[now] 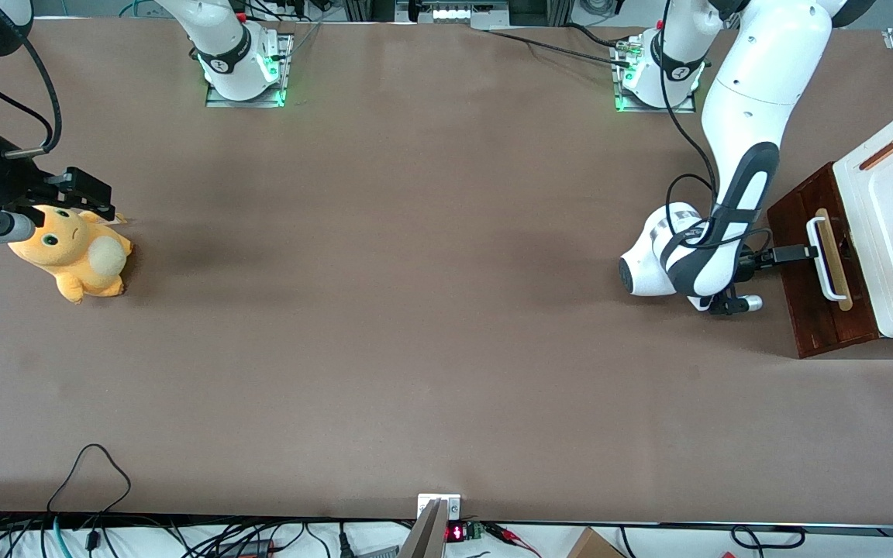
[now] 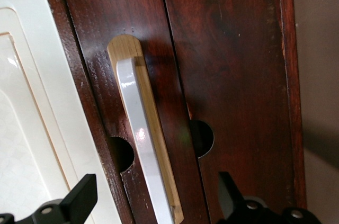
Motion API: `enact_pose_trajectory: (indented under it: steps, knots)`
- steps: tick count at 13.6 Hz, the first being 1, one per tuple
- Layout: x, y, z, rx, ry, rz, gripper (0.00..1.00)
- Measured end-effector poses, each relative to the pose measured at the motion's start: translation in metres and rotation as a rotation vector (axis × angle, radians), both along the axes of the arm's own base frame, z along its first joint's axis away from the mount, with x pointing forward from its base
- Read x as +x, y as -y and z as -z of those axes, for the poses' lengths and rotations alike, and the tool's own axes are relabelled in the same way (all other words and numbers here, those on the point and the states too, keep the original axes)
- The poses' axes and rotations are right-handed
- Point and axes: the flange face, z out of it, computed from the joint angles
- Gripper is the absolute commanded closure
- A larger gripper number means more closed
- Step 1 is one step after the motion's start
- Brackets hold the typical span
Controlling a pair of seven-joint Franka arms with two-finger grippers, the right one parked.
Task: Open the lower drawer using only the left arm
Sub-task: 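Lower the open left gripper to the lower drawer's white handle, then close the left gripper around the white drawer handle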
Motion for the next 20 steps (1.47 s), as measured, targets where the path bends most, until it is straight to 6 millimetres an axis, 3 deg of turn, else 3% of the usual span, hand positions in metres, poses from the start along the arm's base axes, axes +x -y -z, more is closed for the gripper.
enact_pose_trajectory:
  steps: [8, 20]
  knots:
    - [0.002, -0.021, 0.002, 0.015, 0.0, -0.012, 0.0]
    - [0.004, -0.028, 0.003, 0.034, -0.003, 0.012, 0.04]
